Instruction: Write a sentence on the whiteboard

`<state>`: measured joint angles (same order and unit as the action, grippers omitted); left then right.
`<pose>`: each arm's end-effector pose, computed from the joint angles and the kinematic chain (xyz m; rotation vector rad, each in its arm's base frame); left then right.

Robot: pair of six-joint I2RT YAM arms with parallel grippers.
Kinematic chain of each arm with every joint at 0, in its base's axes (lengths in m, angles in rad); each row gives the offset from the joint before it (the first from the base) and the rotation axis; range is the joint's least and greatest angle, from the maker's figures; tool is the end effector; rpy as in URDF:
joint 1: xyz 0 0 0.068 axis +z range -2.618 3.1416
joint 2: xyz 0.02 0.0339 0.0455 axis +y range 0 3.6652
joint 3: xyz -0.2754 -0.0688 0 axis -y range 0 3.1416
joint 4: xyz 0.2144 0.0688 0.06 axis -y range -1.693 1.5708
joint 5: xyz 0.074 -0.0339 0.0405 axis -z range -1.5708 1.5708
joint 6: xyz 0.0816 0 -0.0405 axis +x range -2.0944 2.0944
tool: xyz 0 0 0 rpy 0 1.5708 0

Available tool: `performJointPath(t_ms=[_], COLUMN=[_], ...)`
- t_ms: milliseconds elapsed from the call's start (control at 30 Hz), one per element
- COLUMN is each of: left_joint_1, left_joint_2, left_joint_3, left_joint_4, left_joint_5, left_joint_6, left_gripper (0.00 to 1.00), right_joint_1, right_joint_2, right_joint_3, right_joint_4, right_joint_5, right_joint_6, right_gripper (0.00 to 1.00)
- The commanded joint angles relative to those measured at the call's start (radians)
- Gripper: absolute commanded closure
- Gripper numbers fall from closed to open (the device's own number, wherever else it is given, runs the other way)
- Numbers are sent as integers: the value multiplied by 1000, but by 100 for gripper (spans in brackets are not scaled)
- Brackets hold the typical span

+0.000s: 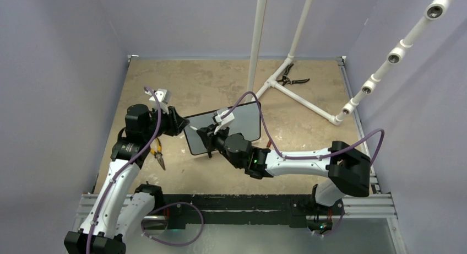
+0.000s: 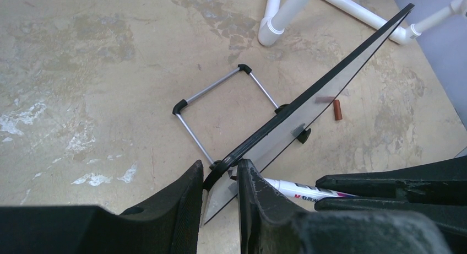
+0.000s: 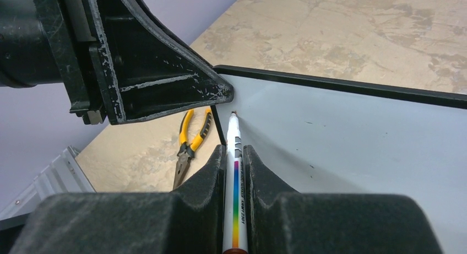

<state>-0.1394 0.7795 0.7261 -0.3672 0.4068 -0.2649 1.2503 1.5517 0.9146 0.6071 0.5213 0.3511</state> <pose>0.1712 -0.0566 0.2947 0.1413 2.0110 -0.6638 0.1543 0.3360 0.3052 -0.3237 1.6277 0.8209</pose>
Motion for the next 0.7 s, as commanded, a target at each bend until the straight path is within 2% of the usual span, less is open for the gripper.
performJointPath(t_ms=[0,433,667], left_joint_1=[2,3,3], left_joint_2=[-9,-14,-14], left_joint_3=[-2,-3,-3], left_joint_4=[30,30,30], left_joint_5=[-5,-8,-10], left_joint_6=[13,14,13], left_gripper=[84,85,86], right_joint_1=[1,1,1], right_joint_2=[-10,-70,-95], right_joint_3=[27,-17,-43], right_joint_4=[22,-20,18], right_joint_5=[91,182,103], right_joint_6=[2,41,11], right_gripper=[100,100,100])
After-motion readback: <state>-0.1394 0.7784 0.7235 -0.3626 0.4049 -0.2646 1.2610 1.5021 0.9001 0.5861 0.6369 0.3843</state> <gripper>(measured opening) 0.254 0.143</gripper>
